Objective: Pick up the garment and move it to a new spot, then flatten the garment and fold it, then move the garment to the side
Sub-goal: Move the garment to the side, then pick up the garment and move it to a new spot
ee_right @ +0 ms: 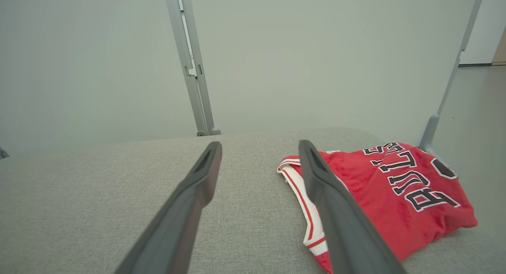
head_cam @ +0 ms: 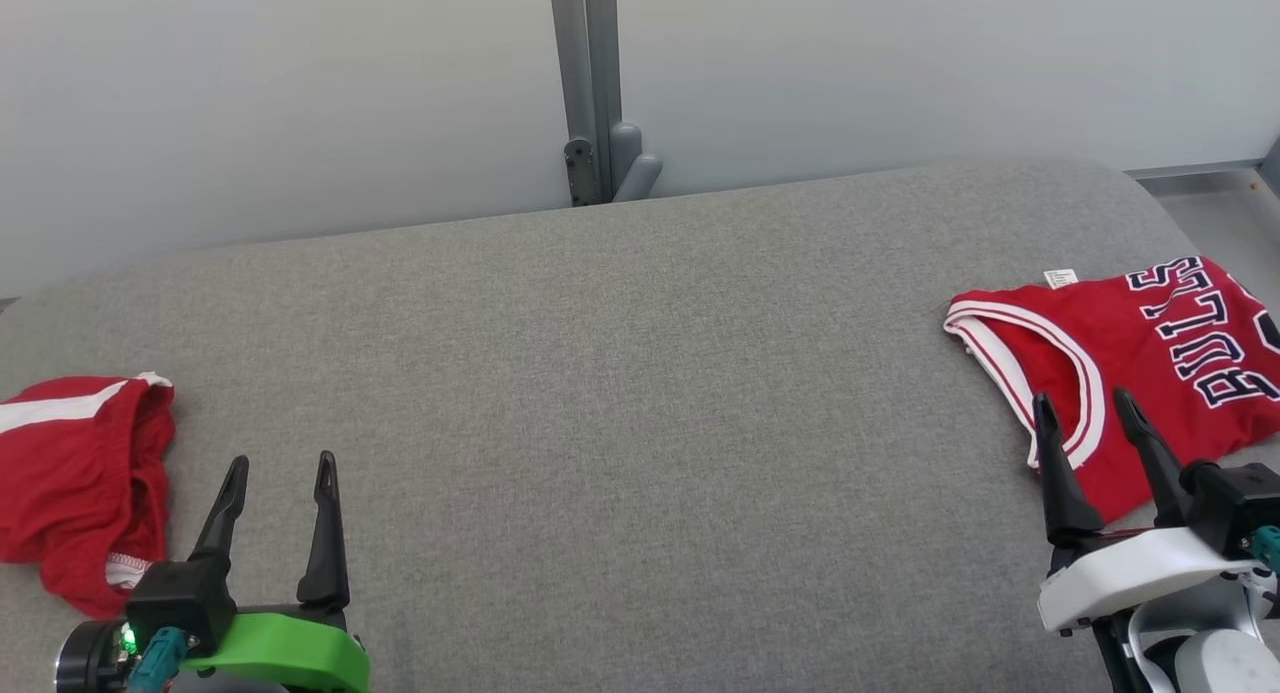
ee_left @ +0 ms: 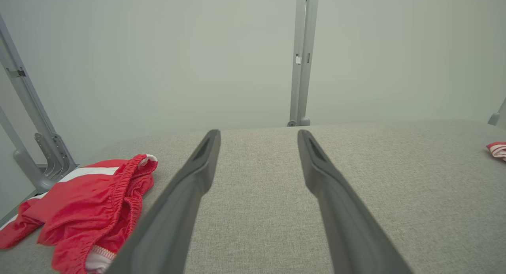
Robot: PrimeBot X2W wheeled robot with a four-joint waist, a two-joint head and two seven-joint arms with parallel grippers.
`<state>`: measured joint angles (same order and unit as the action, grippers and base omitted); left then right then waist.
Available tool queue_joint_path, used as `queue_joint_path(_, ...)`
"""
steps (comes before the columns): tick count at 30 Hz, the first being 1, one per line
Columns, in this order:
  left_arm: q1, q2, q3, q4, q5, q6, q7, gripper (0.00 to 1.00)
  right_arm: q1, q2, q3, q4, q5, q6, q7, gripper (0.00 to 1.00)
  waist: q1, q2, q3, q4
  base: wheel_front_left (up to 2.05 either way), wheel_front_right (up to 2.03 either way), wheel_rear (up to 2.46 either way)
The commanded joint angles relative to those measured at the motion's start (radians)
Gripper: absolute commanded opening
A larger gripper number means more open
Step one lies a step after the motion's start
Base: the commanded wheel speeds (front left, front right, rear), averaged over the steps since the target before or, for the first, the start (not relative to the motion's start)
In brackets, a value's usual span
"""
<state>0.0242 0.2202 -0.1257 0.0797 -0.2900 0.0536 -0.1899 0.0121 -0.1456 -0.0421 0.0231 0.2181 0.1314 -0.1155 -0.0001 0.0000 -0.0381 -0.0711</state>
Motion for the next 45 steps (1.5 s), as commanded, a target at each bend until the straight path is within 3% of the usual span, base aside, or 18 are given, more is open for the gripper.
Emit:
queue_joint_path(1, 0.012, 0.007, 0.003, -0.003, -0.003, 0.007, 0.002, 1.00, 0.009, -0.004, -0.003, -0.008, 0.003, -0.001, 0.004, 1.00, 0.0001, 0.0000, -0.001, 0.000, 0.00, 0.00, 0.00)
queue_joint_path(30, -0.018, 0.021, -0.018, -0.001, -0.016, 0.018, 0.000, 1.00, 0.026, 0.012, -0.031, -0.030, -0.005, -0.001, 0.021, 1.00, 0.0001, 0.0000, 0.000, 0.026, 0.00, 0.00, 0.00)
queue_joint_path(37, -0.049, 0.014, -0.019, -0.007, -0.023, 0.019, -0.005, 1.00, 0.029, 0.014, -0.032, -0.040, -0.006, -0.001, 0.021, 1.00, 0.0001, 0.0000, 0.002, 0.087, 0.00, 0.00, 0.00)
queue_joint_path(45, -0.090, 0.018, -0.017, -0.005, -0.028, 0.021, -0.014, 1.00, 0.019, 0.013, -0.028, -0.037, 0.004, -0.001, 0.012, 1.00, 0.0001, 0.0000, 0.007, 0.241, 0.00, 0.00, 0.00)
